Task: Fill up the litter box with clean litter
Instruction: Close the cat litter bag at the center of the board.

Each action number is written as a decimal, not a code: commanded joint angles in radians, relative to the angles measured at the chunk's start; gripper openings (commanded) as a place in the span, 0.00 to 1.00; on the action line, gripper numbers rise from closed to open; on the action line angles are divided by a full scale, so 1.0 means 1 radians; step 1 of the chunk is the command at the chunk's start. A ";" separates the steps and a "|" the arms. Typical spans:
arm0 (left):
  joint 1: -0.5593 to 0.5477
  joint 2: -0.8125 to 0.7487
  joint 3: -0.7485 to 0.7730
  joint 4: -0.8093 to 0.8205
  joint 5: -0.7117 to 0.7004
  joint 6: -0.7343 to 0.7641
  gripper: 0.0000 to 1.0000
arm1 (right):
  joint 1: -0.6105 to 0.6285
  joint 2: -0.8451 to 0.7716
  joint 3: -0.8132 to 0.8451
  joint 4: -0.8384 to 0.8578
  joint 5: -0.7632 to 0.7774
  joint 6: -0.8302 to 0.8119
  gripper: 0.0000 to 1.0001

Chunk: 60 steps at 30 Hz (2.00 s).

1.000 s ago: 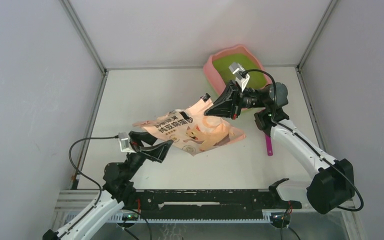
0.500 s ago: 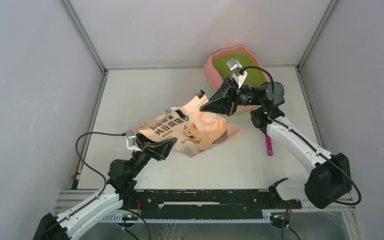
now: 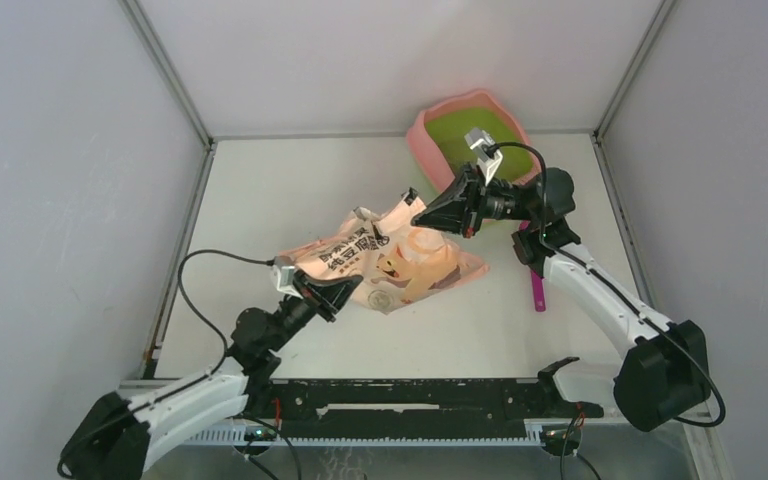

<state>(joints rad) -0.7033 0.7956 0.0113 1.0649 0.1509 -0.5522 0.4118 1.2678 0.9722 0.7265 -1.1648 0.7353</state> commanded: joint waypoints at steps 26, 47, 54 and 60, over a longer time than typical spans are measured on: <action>0.071 -0.441 -0.025 -0.560 -0.065 0.106 0.17 | -0.058 -0.105 -0.418 0.060 0.033 -0.168 0.26; 0.072 -0.482 -0.018 -0.588 -0.033 0.100 0.15 | -0.024 -0.053 -0.522 0.162 0.049 -0.262 0.39; 0.078 -0.475 0.010 -0.590 -0.013 0.100 0.15 | -0.024 -0.040 -0.532 0.207 0.060 -0.253 0.43; 0.081 -0.474 0.013 -0.566 0.007 0.090 0.16 | -0.003 0.042 -0.506 0.315 0.039 -0.167 0.15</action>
<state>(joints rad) -0.6319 0.3294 0.0113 0.3832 0.1261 -0.4530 0.3969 1.2694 0.4358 0.9321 -1.1126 0.5278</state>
